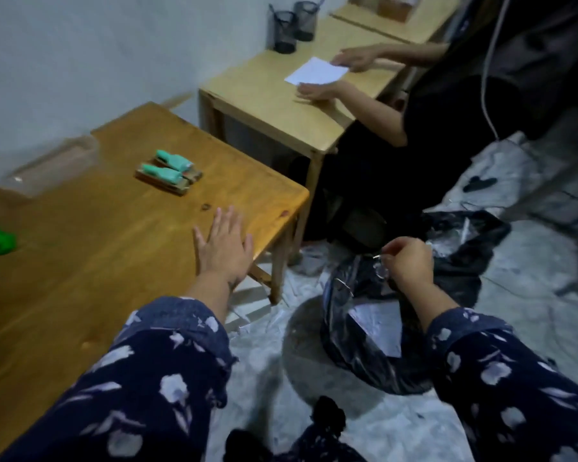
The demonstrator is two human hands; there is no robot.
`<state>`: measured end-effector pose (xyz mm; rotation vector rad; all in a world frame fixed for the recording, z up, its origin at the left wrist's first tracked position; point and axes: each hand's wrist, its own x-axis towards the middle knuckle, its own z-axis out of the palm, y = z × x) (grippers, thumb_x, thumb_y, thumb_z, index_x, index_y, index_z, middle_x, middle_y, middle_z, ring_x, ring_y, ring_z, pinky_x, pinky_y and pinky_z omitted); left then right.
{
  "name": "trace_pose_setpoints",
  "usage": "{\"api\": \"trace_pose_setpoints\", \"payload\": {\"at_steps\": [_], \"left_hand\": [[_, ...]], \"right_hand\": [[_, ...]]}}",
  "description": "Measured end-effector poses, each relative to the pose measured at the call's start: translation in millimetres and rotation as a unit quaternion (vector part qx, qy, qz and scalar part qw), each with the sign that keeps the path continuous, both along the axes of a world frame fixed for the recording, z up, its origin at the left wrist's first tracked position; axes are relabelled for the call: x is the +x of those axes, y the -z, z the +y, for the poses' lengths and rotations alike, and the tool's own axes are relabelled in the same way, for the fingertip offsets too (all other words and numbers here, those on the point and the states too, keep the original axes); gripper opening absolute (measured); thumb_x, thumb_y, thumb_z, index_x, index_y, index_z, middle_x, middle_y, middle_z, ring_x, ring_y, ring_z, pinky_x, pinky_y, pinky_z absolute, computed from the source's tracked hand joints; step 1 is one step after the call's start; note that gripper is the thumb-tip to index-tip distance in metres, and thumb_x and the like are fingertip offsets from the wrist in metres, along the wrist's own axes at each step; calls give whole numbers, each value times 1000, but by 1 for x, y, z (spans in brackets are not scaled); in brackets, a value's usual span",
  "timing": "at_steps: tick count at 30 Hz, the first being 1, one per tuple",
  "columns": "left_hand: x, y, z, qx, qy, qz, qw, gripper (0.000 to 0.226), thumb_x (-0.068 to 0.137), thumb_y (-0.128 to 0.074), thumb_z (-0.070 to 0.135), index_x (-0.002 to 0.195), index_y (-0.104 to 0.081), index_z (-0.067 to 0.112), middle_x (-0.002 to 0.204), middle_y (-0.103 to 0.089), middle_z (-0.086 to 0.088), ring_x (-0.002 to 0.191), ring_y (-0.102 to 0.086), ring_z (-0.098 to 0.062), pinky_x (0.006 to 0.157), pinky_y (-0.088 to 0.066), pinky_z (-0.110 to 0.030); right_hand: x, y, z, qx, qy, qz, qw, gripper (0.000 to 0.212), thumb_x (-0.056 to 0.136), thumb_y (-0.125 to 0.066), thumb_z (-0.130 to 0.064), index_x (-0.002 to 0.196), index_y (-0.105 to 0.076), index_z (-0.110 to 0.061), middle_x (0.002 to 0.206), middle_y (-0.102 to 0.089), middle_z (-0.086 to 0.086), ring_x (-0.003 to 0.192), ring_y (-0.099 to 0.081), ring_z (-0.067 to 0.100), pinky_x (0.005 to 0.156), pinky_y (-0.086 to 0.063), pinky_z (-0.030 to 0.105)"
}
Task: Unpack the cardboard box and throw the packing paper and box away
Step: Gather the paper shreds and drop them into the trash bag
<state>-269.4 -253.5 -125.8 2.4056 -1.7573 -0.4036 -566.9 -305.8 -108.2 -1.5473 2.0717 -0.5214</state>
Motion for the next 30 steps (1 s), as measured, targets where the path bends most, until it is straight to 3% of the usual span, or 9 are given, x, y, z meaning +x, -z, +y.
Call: {"api": "trace_pose_setpoints", "payload": {"at_steps": [2,6,11,15,17,20,23,28,30], "left_hand": [[-7,8,-7,9,0,-21,1000,57,101,-21,42,153,-11,21,162,1,4,148,6,-15,115,3,-58],[-12,22,-7,-3,-10,-63,998,58,99,-14,45,153,-6,22,161,3,4,147,6,-14,115,4,-59],[-12,26,-8,-23,-4,-78,997,59,99,-15,46,152,-10,22,161,-3,3,148,2,-15,115,0,-59],[-13,22,-9,3,4,-59,998,58,100,-16,45,153,-9,23,161,1,4,148,5,-14,115,2,-58],[-11,10,-8,25,17,-12,999,57,101,-21,44,153,-11,23,161,1,5,148,5,-15,115,3,-56],[6,-15,0,25,26,82,996,50,100,-37,36,148,-29,25,160,-16,4,148,-5,-16,118,-2,-54],[40,-36,24,-7,-7,86,996,45,97,-45,29,141,-40,26,156,-27,5,147,-11,-16,117,-8,-52],[114,-67,87,-52,-104,77,990,40,95,-48,24,134,-48,28,152,-35,6,147,-14,-15,116,-7,-48],[146,-79,120,-72,-148,64,984,40,94,-48,22,134,-48,26,150,-37,5,146,-17,-16,117,-9,-47]], "right_hand": [[-29,8,1,20,24,30,999,9,82,-67,-6,81,-74,-12,86,-72,14,78,-65,29,69,-51,31],[-58,20,0,65,50,77,994,26,89,-53,-3,91,-75,-17,96,-72,11,80,-65,28,64,-51,31],[-58,25,-2,83,37,63,994,39,88,-46,1,109,-70,-21,110,-69,9,88,-65,30,64,-49,32],[-34,20,-6,79,-12,42,996,33,92,-45,-7,107,-70,-21,103,-70,11,62,-57,21,51,-42,27],[-10,14,-7,74,-53,30,995,29,94,-45,-13,104,-71,-22,97,-71,12,54,-50,17,50,-40,27],[40,-1,-5,51,-118,20,992,30,94,-44,-16,100,-71,-25,95,-71,7,62,-56,19,56,-43,29],[105,-23,1,24,-201,19,979,29,93,-44,-14,101,-70,-25,95,-69,3,69,-61,17,58,-47,28],[223,-54,24,13,-355,23,935,29,92,-45,-11,105,-67,-25,106,-67,5,90,-62,22,73,-51,32],[271,-66,43,7,-393,9,920,28,93,-46,-12,104,-67,-28,105,-66,3,88,-61,19,74,-52,33]]}}
